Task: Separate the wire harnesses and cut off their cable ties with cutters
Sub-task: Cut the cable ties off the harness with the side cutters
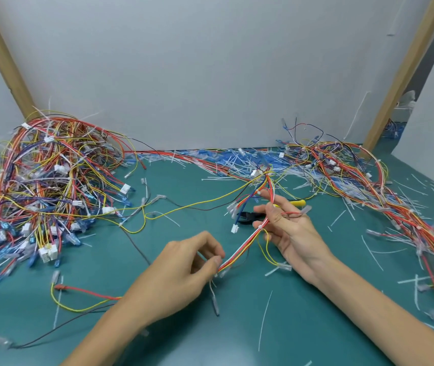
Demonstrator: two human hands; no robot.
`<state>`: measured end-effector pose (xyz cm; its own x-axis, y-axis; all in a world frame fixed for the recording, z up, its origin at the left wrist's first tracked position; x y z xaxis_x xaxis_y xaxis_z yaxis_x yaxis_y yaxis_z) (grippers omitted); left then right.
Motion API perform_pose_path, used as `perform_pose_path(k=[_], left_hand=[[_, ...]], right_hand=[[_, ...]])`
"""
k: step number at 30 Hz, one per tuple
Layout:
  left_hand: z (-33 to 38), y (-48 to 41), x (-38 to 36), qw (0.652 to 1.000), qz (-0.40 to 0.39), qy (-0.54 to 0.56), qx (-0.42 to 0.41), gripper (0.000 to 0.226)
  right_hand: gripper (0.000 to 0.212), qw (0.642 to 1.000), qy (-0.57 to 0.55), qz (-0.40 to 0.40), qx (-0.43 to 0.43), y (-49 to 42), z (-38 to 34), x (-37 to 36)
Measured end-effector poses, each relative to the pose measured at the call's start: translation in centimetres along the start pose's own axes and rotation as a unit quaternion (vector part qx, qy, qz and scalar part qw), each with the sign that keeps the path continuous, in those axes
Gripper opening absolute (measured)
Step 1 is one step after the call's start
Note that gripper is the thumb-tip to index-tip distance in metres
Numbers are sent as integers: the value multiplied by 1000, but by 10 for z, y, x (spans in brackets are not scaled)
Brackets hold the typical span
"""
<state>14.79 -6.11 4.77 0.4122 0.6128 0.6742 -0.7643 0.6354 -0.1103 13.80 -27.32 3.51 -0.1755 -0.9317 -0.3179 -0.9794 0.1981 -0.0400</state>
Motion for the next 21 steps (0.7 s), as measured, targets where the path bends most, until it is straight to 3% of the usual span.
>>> perform_pose_path(k=[6, 12, 16, 21], left_hand=[[3, 6, -9, 980, -83, 171, 66, 17], [5, 9, -19, 922, -163, 335, 106, 31], [11, 9, -22, 852, -225, 463, 96, 40], [18, 2, -4, 703, -199, 681, 57, 68]], right_hand=[[28, 1000, -4, 5, -2, -3, 1, 4], [28, 1000, -17, 5, -1, -7, 2, 9], [32, 999, -19, 26, 7, -9, 2, 13], [32, 998, -56, 40, -11, -13, 1, 17]])
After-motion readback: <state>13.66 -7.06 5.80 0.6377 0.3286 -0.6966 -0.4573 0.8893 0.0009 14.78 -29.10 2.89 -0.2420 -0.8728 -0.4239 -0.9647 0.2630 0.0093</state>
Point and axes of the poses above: each hand's wrist, its own y-axis away from the middle knuckle, its own x-axis out of the back of the hand, z = x × y, the point moved 5 cm from there along -y, towards the middle knuckle, and after that the axes turned 1 degree about -z, right-handed, at the moved point
